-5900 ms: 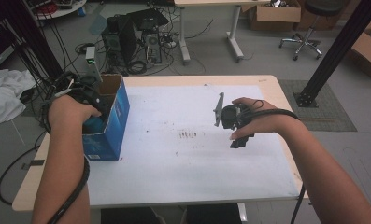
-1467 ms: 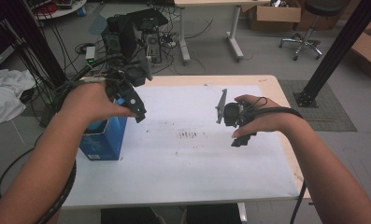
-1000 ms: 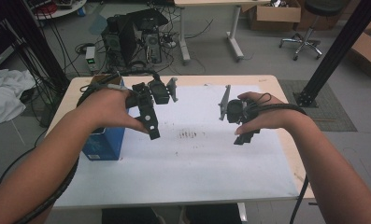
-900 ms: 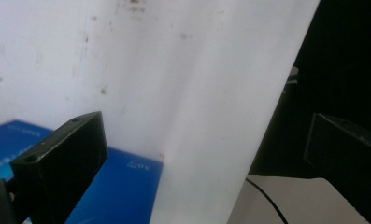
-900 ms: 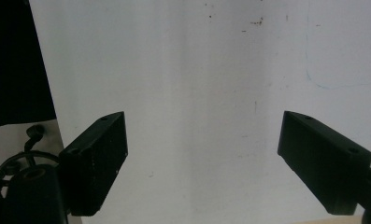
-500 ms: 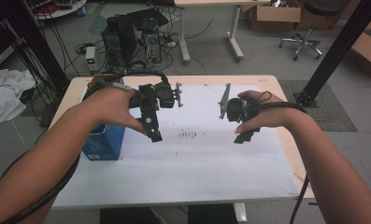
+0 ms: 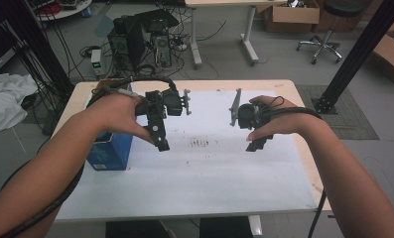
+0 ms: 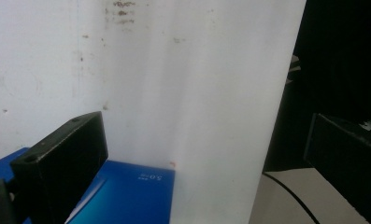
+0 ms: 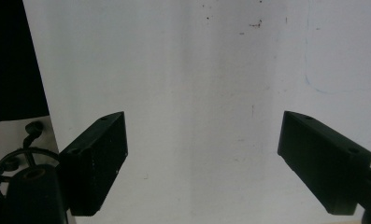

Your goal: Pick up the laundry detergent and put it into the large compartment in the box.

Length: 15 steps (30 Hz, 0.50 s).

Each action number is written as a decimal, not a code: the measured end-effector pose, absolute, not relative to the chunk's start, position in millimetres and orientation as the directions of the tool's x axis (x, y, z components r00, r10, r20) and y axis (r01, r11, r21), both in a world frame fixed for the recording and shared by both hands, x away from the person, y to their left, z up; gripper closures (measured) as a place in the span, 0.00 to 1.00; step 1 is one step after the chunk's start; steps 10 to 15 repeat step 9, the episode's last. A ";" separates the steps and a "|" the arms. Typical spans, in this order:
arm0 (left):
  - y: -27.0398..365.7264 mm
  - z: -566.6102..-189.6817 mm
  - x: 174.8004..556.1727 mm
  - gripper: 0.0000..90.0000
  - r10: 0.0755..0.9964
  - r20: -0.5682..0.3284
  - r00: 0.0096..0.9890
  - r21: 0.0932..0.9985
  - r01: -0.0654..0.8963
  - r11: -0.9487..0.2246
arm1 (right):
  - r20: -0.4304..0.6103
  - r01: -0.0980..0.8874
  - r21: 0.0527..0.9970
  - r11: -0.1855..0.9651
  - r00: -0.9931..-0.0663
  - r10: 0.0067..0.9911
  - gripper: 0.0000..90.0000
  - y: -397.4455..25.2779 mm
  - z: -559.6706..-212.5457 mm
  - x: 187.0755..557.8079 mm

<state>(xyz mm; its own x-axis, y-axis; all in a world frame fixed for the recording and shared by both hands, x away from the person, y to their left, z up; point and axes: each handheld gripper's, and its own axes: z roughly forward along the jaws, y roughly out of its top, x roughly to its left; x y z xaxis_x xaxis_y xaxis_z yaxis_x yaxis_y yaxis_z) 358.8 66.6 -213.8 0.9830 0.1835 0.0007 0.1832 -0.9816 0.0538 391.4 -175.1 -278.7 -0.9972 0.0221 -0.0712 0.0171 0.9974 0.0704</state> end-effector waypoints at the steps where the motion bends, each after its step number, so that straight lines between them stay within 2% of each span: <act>1: 66.9 -213.9 359.1 0.00 0.185 0.000 0.983 0.052 0.184 -0.981 | -0.072 0.015 0.070 0.997 -0.997 0.020 0.18 -174.5 -279.1 391.5; 15: 66.9 -216.3 359.5 0.00 0.177 -0.001 0.984 0.044 0.177 -0.983 | -0.073 0.017 0.067 0.998 -0.997 0.022 0.18 -174.0 -279.4 391.3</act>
